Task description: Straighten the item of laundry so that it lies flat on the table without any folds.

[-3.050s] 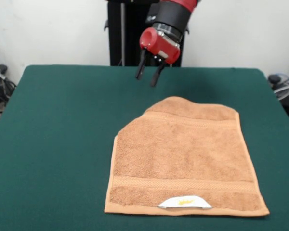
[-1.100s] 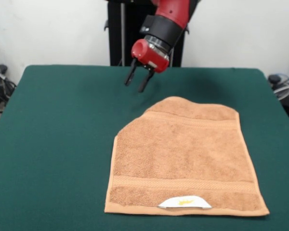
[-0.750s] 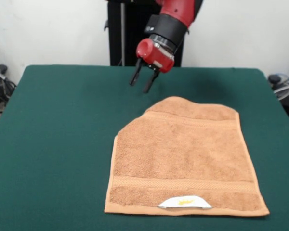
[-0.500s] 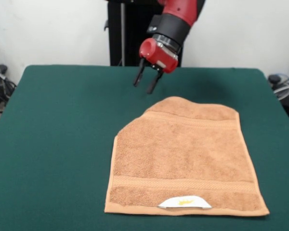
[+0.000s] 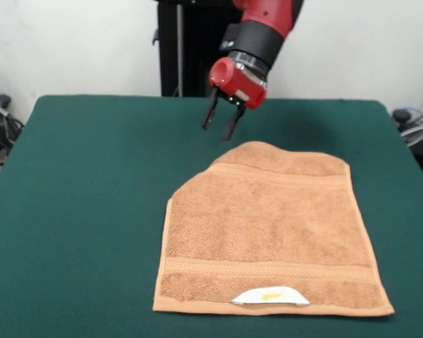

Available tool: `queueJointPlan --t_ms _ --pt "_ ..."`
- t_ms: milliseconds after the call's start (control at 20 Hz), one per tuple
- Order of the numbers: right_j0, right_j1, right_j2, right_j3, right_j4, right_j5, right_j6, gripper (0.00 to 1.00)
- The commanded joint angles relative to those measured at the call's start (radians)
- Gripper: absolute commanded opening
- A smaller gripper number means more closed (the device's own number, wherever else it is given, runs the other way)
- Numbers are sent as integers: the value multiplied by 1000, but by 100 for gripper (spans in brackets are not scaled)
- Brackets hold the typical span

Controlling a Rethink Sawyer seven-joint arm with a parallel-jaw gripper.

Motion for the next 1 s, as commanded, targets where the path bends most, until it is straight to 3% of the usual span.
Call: queueJointPlan --t_ms 50,550,1000 --pt "-41 27 184 -89 -56 -59 244 100" --pt "-78 11 219 -95 -73 -1 228 100" --pt "-64 28 215 -93 -27 31 202 100"
